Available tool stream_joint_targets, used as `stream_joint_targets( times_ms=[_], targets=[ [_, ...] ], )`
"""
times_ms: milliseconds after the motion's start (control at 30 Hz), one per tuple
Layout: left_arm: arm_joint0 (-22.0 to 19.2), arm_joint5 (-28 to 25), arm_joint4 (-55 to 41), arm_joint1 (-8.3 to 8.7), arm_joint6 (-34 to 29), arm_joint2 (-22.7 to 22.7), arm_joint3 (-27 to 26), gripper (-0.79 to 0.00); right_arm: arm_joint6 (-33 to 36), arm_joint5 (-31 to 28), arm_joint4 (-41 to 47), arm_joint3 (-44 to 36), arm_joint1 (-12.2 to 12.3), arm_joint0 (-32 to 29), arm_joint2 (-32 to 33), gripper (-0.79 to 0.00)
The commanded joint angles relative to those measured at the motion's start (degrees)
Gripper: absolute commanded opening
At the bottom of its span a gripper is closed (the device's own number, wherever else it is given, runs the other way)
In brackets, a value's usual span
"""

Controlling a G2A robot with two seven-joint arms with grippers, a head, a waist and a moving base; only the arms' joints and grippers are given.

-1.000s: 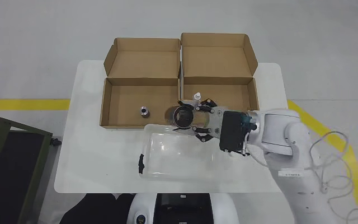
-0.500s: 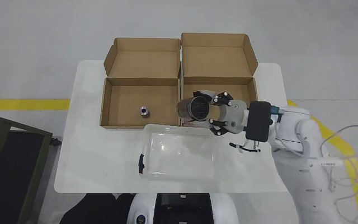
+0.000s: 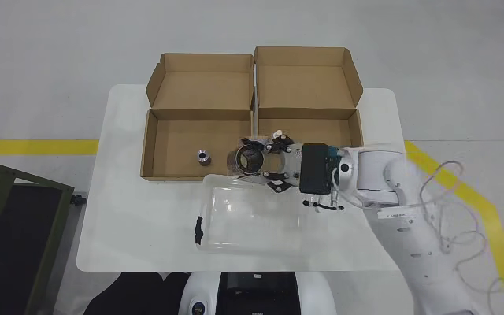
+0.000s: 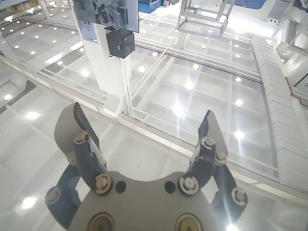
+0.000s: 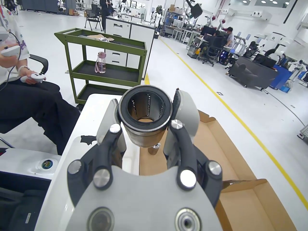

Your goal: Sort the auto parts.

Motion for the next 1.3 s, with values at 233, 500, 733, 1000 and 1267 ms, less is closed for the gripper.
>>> stream_joint_targets(
  times_ms=[233, 500, 733, 1000, 1267],
  targets=[
    [0.0, 0.0, 0.0, 0.0, 0.0, 0.0, 0.0, 0.0, 2.7, 3.3, -1.3, 5.3, -1.3, 4.5, -7.9, -0.785],
    [0.0, 0.0, 0.0, 0.0, 0.0, 0.0, 0.0, 0.0, 4.6, 7.8, -2.6, 11.6, -2.9, 8.7, -13.7, -0.785],
    [0.0, 0.0, 0.0, 0.0, 0.0, 0.0, 0.0, 0.0, 4.9, 11.2, -2.7, 18.8, -4.7, 12.7, -18.5, -0.785],
    [0.0, 0.0, 0.0, 0.0, 0.0, 0.0, 0.0, 0.0, 4.9, 14.3, -0.9, 26.8, -6.7, 16.1, -21.4, -0.785],
    [0.0, 0.0, 0.0, 0.0, 0.0, 0.0, 0.0, 0.0, 6.4, 17.5, 0.2, 33.4, -8.3, 18.4, -23.3, -0.785]
  ],
)
